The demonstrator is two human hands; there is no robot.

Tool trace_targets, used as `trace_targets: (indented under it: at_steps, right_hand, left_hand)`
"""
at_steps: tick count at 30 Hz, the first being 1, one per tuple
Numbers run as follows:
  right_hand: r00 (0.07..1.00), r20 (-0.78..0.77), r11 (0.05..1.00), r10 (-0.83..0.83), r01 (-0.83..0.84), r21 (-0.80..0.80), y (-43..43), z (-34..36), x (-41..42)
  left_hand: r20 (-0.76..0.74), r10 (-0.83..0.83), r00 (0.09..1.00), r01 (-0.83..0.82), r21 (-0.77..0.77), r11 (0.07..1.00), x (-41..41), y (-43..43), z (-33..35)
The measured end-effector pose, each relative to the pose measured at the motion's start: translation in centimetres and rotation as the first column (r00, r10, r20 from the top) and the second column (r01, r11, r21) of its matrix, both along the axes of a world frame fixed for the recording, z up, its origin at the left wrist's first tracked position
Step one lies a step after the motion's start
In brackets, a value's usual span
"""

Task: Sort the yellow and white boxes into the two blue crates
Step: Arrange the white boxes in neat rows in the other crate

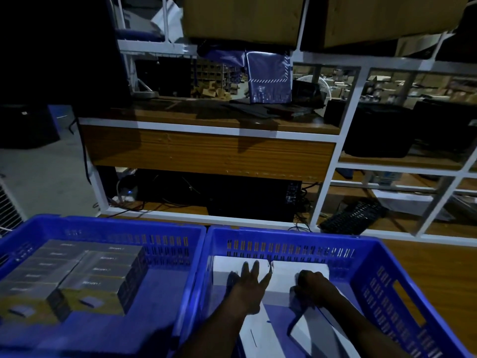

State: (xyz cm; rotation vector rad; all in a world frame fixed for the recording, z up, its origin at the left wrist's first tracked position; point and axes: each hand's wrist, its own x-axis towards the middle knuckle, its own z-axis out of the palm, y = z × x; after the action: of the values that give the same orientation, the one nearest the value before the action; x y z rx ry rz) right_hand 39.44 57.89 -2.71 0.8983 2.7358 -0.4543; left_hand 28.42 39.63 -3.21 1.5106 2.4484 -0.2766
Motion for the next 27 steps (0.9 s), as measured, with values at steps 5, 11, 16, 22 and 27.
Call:
trace_targets:
  at_steps: [5, 11, 16, 22, 27]
  right_hand:
    - [0.998, 0.021, 0.998, 0.060, -0.059, -0.029, -1.0, 1.0, -0.3]
    - [0.976, -0.028, 0.958, 0.215, -0.216, -0.191, -1.6, 1.0, -0.2]
    - [0.964, -0.063, 0.923, 0.257, -0.265, -0.279, -2.7, 0.4, -1.1]
    - [0.962, -0.063, 0.937, 0.265, -0.272, -0.221, -2.5, 0.2, -1.0]
    - [0.978, -0.128, 0.980, 0.162, -0.175, -0.093, -0.3, 1.4, 0.0]
  left_hand:
    - [0.025, 0.034, 0.999, -0.032, -0.059, 0.998, 0.1, 0.2, -0.3]
    - [0.037, 0.068, 0.997, -0.064, -0.097, 0.993, -0.6, 0.6, -0.9]
    - [0.040, 0.074, 0.996, -0.072, -0.057, 0.996, -0.6, 0.7, -1.3]
    - [0.023, 0.062, 0.998, -0.061, -0.009, 0.998, -1.1, 0.6, -0.8]
    - [0.029, 0.078, 0.997, -0.081, 0.132, 0.988, -1.5, 0.8, 0.8]
